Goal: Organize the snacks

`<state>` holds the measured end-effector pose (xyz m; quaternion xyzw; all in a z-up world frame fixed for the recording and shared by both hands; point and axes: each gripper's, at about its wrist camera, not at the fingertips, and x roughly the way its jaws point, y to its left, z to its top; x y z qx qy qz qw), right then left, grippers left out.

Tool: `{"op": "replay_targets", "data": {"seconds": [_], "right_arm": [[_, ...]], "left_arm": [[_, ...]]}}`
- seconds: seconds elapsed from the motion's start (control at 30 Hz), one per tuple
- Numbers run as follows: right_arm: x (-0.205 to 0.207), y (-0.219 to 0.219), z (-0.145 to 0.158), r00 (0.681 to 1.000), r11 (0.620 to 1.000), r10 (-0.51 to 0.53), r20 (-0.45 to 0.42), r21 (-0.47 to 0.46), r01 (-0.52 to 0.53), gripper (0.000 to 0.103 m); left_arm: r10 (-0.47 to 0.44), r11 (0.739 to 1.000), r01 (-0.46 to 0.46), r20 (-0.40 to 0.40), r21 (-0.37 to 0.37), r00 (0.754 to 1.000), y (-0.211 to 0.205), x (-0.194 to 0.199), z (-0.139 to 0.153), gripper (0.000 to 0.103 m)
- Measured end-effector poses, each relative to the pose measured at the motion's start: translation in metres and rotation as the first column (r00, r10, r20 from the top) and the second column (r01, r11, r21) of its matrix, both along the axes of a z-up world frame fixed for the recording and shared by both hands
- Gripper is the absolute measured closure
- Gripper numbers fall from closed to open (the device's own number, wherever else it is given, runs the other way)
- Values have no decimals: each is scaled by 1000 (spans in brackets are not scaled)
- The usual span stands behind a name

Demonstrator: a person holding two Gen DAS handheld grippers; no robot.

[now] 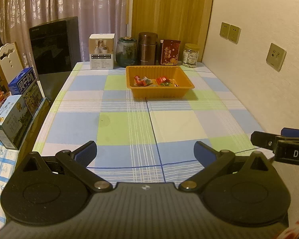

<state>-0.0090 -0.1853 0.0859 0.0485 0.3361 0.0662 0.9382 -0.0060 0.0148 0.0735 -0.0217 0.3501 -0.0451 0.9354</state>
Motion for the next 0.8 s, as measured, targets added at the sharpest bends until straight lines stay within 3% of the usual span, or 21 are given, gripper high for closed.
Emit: {"op": "replay_targets", "data": {"seconds": [0.8], "right_arm": [[2,-3,-1,1000,1000,-4,-3,5,4,12]], "left_arm": [[-2,1000,2,-2,2,1000,0,3,-3,0]]}}
